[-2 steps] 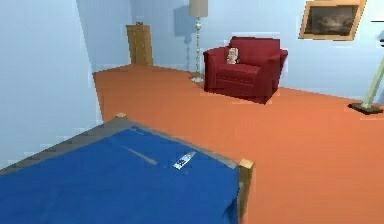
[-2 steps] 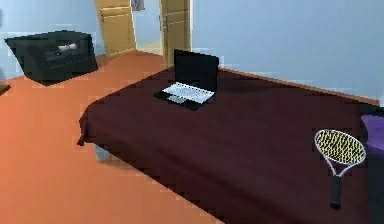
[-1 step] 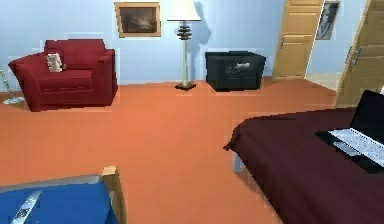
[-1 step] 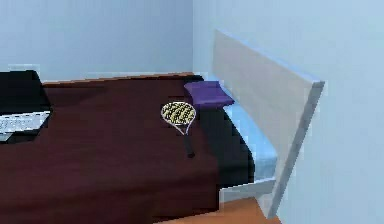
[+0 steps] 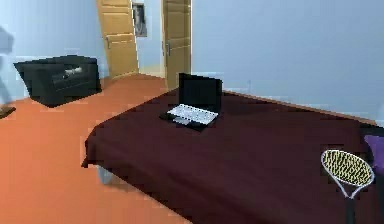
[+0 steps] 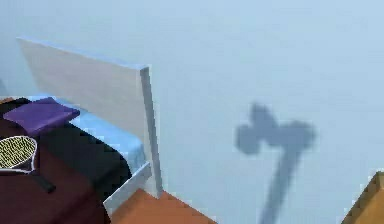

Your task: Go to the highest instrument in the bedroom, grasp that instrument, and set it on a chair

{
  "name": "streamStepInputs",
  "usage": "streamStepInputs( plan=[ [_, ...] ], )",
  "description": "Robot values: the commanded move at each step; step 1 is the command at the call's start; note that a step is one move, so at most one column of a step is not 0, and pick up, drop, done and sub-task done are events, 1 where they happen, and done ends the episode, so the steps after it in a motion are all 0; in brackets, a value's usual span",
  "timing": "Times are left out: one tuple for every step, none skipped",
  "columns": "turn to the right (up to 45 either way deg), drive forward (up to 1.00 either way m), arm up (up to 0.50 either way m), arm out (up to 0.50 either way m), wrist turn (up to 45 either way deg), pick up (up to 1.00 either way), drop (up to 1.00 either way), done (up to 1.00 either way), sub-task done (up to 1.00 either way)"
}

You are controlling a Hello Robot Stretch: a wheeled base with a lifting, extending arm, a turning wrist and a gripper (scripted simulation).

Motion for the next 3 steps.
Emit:
streamStepInputs(
  plan=[
    [45.0, 0.0, 0.0, 0.0, 0.0, 0.0, 0.0, 0.0, 0.0],
    [30.0, 0.0, 0.0, 0.0, 0.0, 0.0, 0.0, 0.0, 0.0],
    [0.0, 0.0, 0.5, 0.0, 0.0, 0.0, 0.0, 0.0, 0.0]
  ],
)
